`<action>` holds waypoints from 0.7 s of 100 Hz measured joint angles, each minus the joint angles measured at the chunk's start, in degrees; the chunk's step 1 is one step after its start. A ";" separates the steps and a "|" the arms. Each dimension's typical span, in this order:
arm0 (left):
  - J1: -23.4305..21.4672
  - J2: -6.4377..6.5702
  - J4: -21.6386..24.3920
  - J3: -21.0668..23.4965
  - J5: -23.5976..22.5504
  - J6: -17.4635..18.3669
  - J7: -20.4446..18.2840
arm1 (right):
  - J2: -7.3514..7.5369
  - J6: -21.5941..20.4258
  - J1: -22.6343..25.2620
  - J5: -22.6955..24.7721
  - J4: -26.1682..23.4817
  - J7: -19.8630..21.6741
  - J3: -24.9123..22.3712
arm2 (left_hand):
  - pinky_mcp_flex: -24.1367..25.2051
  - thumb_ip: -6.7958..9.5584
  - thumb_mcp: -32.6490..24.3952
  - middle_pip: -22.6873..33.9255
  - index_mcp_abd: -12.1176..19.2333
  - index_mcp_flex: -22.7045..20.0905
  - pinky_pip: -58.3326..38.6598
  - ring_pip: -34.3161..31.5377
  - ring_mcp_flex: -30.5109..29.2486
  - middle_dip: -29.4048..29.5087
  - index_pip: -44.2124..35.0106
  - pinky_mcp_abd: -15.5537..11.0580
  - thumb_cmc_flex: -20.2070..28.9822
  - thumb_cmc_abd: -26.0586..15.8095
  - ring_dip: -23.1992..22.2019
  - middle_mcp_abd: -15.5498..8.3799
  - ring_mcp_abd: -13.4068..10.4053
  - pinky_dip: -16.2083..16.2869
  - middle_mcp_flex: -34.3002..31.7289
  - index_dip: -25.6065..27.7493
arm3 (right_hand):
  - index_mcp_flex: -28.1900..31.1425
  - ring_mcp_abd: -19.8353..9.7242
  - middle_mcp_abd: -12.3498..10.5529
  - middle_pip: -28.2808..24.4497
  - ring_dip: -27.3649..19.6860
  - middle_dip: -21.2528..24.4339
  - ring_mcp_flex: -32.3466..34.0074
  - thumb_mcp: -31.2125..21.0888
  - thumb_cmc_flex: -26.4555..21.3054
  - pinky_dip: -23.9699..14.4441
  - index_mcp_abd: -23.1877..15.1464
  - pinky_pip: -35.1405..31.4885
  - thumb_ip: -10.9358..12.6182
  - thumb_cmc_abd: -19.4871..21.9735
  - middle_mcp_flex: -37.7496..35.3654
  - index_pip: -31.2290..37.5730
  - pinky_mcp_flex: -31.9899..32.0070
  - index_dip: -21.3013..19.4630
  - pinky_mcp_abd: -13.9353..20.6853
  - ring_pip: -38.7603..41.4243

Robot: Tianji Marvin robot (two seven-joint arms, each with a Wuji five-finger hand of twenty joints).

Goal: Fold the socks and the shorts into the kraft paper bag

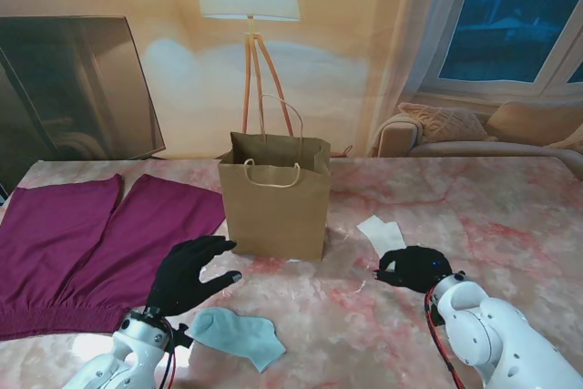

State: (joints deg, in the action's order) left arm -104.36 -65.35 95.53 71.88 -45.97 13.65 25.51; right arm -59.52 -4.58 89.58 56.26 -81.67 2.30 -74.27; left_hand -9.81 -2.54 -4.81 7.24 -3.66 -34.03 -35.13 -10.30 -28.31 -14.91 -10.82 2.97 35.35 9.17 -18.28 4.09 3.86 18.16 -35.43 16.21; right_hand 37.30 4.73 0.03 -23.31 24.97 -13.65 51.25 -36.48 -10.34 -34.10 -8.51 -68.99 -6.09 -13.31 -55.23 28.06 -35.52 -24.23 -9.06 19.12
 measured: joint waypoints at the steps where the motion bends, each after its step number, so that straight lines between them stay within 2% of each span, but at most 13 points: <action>1: -0.01 0.00 0.00 0.00 0.00 0.00 0.00 | 0.00 -0.17 0.12 -0.07 -0.07 -0.01 -0.11 | 0.00 0.00 0.00 0.00 0.01 -0.01 0.00 0.00 0.00 0.00 0.00 0.00 0.00 0.00 0.00 0.00 0.00 0.00 0.00 0.00 | 0.70 0.08 0.01 -0.66 0.22 -0.28 1.06 -0.01 0.02 0.00 0.00 -0.56 0.00 0.00 -0.50 0.05 -0.58 0.01 -0.07 0.03; 13: -0.03 0.00 0.04 0.04 -0.02 0.05 -0.03 | 0.00 -1.77 2.22 0.35 -1.88 0.98 -1.91 | 0.00 0.00 0.00 0.00 0.03 -0.01 0.00 0.00 0.00 0.00 0.00 0.00 0.00 0.00 0.00 0.00 0.00 0.00 0.00 0.00 | 4.84 0.91 0.20 -4.72 2.04 -1.34 9.72 -0.07 0.91 -0.02 0.00 -7.43 0.00 0.01 -6.44 1.53 -7.56 0.01 -0.81 7.44; 23: -0.13 0.00 0.21 0.10 -0.18 0.06 -0.05 | 0.01 -3.11 4.41 0.61 -3.72 2.31 -3.43 | 0.01 0.00 0.00 0.00 0.10 -0.01 0.00 0.00 0.00 0.00 0.00 0.00 0.00 -0.01 0.00 0.00 0.00 0.00 0.00 0.00 | 8.91 1.11 0.32 -6.65 2.04 -1.80 14.75 -0.08 0.97 3.00 0.01 -12.26 0.01 0.01 -10.33 3.69 -13.15 0.02 -1.63 10.92; 34: -0.28 0.00 0.27 0.11 -0.18 0.08 0.34 | 0.13 -4.57 6.38 -1.25 -5.94 5.64 -4.94 | 0.01 0.00 0.00 0.00 0.55 -0.01 0.00 0.00 0.00 0.00 0.00 0.00 0.00 -0.01 0.00 0.00 0.00 0.00 0.00 0.00 | 10.99 1.13 1.17 -7.58 2.04 -2.24 16.49 -0.08 1.00 6.15 0.01 -14.07 0.01 0.03 -11.54 3.75 -14.66 0.05 -2.02 12.18; 41: -0.36 -0.01 0.27 0.12 -0.18 0.10 0.42 | 0.22 -5.61 7.14 -3.14 -6.29 5.56 -5.28 | 0.01 0.00 0.00 0.00 0.57 -0.02 0.00 0.00 0.00 0.00 0.00 0.00 0.00 -0.01 0.00 0.00 0.00 0.00 0.00 0.00 | 11.00 1.21 1.50 -7.03 2.04 -1.66 16.49 -0.08 1.00 6.53 0.01 -14.08 0.01 0.03 -11.48 3.76 -13.72 0.62 -2.08 12.18; 49: -0.46 -0.01 0.29 0.12 -0.18 0.12 0.38 | 0.15 -6.41 8.10 -3.10 -6.31 2.33 -5.58 | 0.01 0.00 0.00 0.00 0.58 -0.02 0.00 0.00 0.00 0.00 0.00 0.00 0.00 -0.01 0.00 0.00 0.00 0.00 0.00 0.00 | 10.32 1.72 1.00 -5.00 2.04 -1.40 14.23 -0.08 1.00 6.72 0.01 -13.98 0.01 0.04 -10.02 3.76 -10.57 0.66 -2.20 11.86; 57: -0.58 -0.01 0.37 0.15 -0.24 0.14 0.32 | -0.16 -6.83 9.06 -2.72 -6.35 -3.08 -5.89 | 0.01 0.00 0.00 0.00 0.58 -0.03 0.00 0.00 0.00 0.00 0.00 0.00 0.00 -0.02 0.00 0.00 0.00 0.00 0.00 0.00 | 10.32 1.85 1.00 -4.26 2.72 -1.11 10.79 -0.73 -0.41 7.09 0.00 -9.60 0.02 0.06 -7.76 3.76 -4.16 0.66 -2.15 9.14; 70: -0.85 -0.01 0.55 0.25 -0.54 0.15 0.42 | -0.87 -5.57 8.69 -1.40 -5.73 -12.72 -4.47 | 0.02 0.00 0.00 0.00 0.60 -0.04 0.00 0.00 0.00 0.00 0.00 0.00 0.00 -0.05 0.00 0.00 0.00 0.00 0.01 0.00 | 9.39 1.87 0.96 -4.29 3.49 -1.08 6.49 -11.37 -1.50 5.77 -0.10 -0.70 0.02 -0.50 -5.40 3.78 2.94 0.04 -1.65 6.52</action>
State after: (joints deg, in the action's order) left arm -105.21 -65.36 96.08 72.13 -46.51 13.80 25.93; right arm -60.39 -10.15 98.27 54.86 -87.40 -10.41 -78.74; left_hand -9.78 -2.54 -4.81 7.24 -3.06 -34.07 -35.14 -10.30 -28.31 -14.91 -10.82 2.97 35.35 9.12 -18.28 4.09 3.86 18.15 -35.42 16.21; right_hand 46.69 6.60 0.99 -27.60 28.46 -14.73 57.74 -47.85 -11.85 -28.33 -8.62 -69.69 -6.07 -13.81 -60.63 31.84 -32.59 -24.20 -10.72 25.65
